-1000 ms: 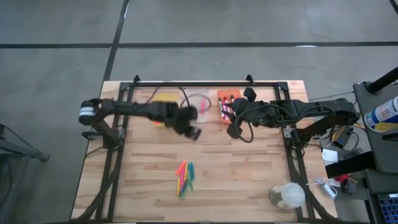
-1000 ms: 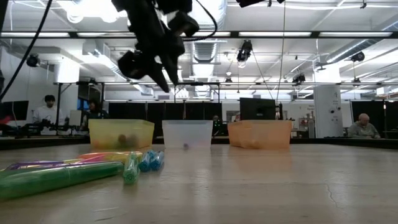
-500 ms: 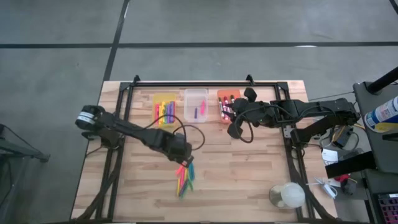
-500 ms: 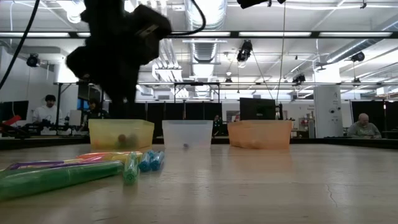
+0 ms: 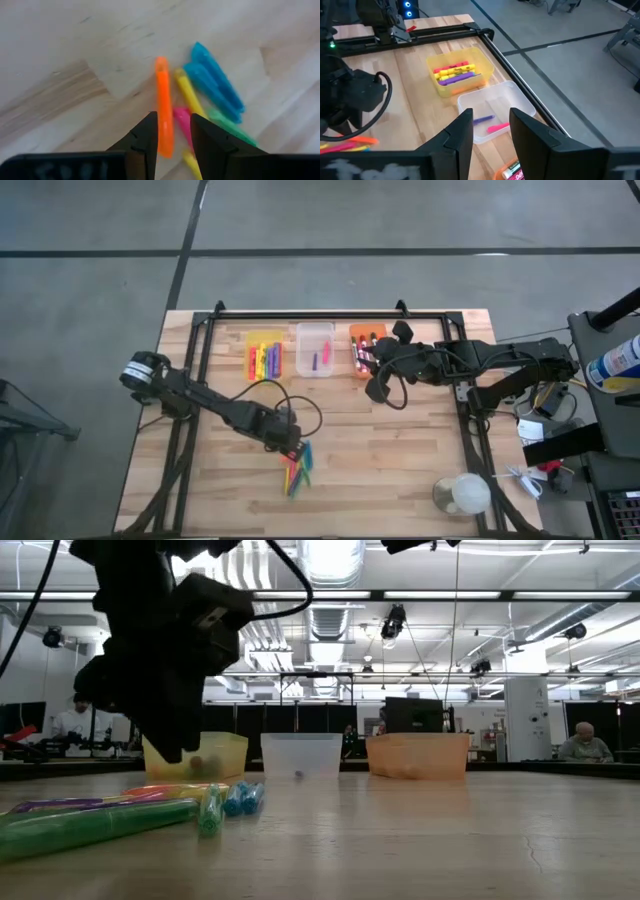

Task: Pick & Place Markers
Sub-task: Put the orange pen into the white bin

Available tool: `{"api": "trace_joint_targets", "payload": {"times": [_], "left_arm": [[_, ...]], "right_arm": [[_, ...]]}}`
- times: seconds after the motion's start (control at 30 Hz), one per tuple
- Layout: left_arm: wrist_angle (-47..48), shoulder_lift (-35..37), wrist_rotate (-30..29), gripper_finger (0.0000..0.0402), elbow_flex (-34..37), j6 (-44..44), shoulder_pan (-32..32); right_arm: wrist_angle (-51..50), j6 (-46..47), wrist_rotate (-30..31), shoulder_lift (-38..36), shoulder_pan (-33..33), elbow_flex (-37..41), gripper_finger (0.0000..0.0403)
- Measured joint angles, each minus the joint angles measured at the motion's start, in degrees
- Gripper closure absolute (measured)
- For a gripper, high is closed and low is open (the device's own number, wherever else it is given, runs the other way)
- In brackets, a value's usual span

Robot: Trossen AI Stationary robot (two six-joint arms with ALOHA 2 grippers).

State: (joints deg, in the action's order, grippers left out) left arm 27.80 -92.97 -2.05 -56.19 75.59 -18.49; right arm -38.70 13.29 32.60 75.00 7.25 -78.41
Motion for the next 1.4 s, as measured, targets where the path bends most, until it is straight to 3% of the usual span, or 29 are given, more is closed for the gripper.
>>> {"api": "trace_joint_targets", "payload": {"times": [0.23,0.7,1.07,1.4], "left_arm": [[-6.6,-0.7,-0.7,0.0294,2.7,-2.5,-0.5],[-5.8,-5.7,-2.0,0.0294,2.6,-2.8,-0.8],[-5.8,-5.9,-0.3,0.0377,2.6,-4.6,3.1],[-5.7,-3.4,-5.1,0.0366,-0.4,-6.9,7.0]], "right_arm": [[0.0,-0.2,0.0,0.0,0.0,0.0,0.0282],[0.0,-0.4,0.0,0.1,0.0,0.0,0.0282],[0.0,-0.5,0.0,0.1,0.0,0.0,0.0282],[0.0,-1.7,0.0,0.1,0.0,0.0,0.0282]]}}
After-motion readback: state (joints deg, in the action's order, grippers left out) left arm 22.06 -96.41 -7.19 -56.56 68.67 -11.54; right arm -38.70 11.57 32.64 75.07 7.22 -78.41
